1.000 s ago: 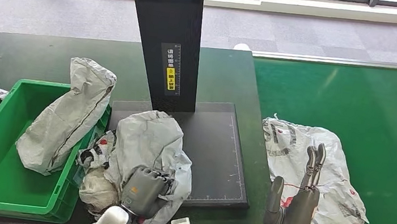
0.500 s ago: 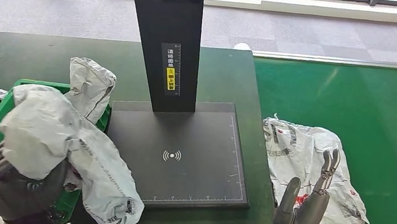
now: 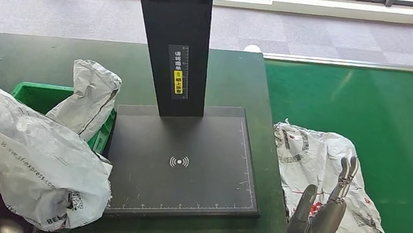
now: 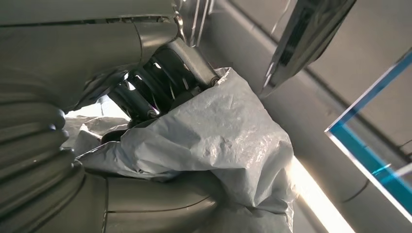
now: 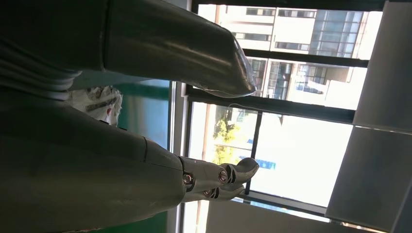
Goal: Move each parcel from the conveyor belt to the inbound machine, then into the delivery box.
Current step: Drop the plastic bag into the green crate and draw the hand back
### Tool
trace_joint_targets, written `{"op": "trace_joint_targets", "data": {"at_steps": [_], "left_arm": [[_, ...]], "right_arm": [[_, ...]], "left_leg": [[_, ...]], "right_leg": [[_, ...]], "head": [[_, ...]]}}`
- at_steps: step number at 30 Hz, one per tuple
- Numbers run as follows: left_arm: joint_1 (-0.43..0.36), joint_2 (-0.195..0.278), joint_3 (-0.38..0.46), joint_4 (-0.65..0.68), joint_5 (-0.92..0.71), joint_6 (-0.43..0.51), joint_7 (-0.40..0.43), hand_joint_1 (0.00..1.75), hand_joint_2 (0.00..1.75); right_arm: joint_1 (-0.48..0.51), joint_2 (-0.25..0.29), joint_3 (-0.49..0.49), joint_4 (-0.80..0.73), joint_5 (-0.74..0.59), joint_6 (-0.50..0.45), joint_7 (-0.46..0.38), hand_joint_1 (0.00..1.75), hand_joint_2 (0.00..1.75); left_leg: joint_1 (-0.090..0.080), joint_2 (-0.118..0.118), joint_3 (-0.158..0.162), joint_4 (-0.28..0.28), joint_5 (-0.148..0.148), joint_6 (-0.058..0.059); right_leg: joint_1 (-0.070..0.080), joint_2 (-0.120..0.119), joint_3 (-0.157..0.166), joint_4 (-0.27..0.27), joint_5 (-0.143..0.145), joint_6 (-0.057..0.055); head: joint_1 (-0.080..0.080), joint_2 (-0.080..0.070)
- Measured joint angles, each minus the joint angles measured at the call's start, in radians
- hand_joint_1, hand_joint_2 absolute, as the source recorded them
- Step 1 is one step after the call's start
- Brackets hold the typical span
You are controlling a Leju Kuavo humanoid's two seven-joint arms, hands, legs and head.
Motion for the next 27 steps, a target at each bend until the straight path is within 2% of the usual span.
{"op": "trace_joint_targets", "data": {"at_steps": [3, 8, 12, 16, 19, 24, 27], "left_arm": [[-0.112, 0.05, 0.069, 0.075, -0.038, -0.002, 0.028, 1.75, 1.75], [-0.295, 0.137, 0.164, 0.249, -0.231, -0.003, 0.145, 1.75, 1.75], [-0.374, 0.185, 0.207, 0.363, -0.331, -0.002, 0.198, 1.75, 1.75], [-0.39, 0.211, 0.233, 0.438, -0.37, -0.002, 0.223, 1.75, 1.75], [-0.366, 0.224, 0.255, 0.483, -0.404, -0.014, 0.239, 1.75, 1.75], [-0.325, 0.226, 0.272, 0.548, -0.498, -0.077, 0.307, 1.75, 1.75], [-0.332, 0.227, 0.273, 0.595, -0.587, -0.14, 0.39, 1.75, 1.75]], "right_arm": [[0.001, 0.0, 0.0, 0.0, -0.003, 0.001, 0.0, 0.0, 0.0], [0.009, 0.0, 0.0, -0.009, -0.006, 0.013, 0.0, 0.0, 0.0], [0.014, 0.0, 0.0, -0.011, -0.007, 0.022, 0.0, 0.0, 0.0], [0.02, 0.0, 0.0, -0.013, -0.01, 0.023, 0.0, 0.0, 0.0], [0.037, -0.004, 0.0, -0.021, -0.014, 0.015, 0.0, 0.0, 0.0], [0.07, -0.01, 0.0, -0.042, -0.008, 0.013, 0.0, 0.0, 0.0], [0.081, -0.01, -0.001, -0.052, 0.015, 0.04, 0.0, 0.0, 0.0]], "left_leg": [[0.0, 0.0, 0.0, 0.0, 0.001, -0.001], [0.0, 0.0, 0.0, 0.0, 0.003, -0.002], [0.0, 0.001, 0.0, 0.0, 0.003, -0.003], [0.0, 0.001, 0.0, 0.0, 0.003, -0.003], [0.0, 0.001, 0.0, 0.0, 0.002, -0.003], [0.0, 0.001, -0.001, 0.0, 0.001, -0.003], [0.0, 0.001, -0.001, 0.0, 0.001, -0.002]], "right_leg": [[0.0, 0.0, 0.0, 0.0, 0.001, -0.001], [0.0, 0.001, -0.001, 0.001, 0.003, -0.002], [0.0, 0.002, -0.001, 0.001, 0.003, -0.003], [0.0, 0.002, -0.001, 0.001, 0.003, -0.003], [0.0, 0.002, -0.002, 0.001, 0.002, -0.003], [0.0, 0.002, -0.003, 0.001, 0.001, -0.002], [0.0, 0.002, -0.002, 0.001, 0.001, -0.002]], "head": [[0.0, 0.0], [0.0, 0.0], [0.0, 0.0], [0.0, 0.0], [0.0, 0.0], [0.0, 0.0], [0.0, 0.0]]}}
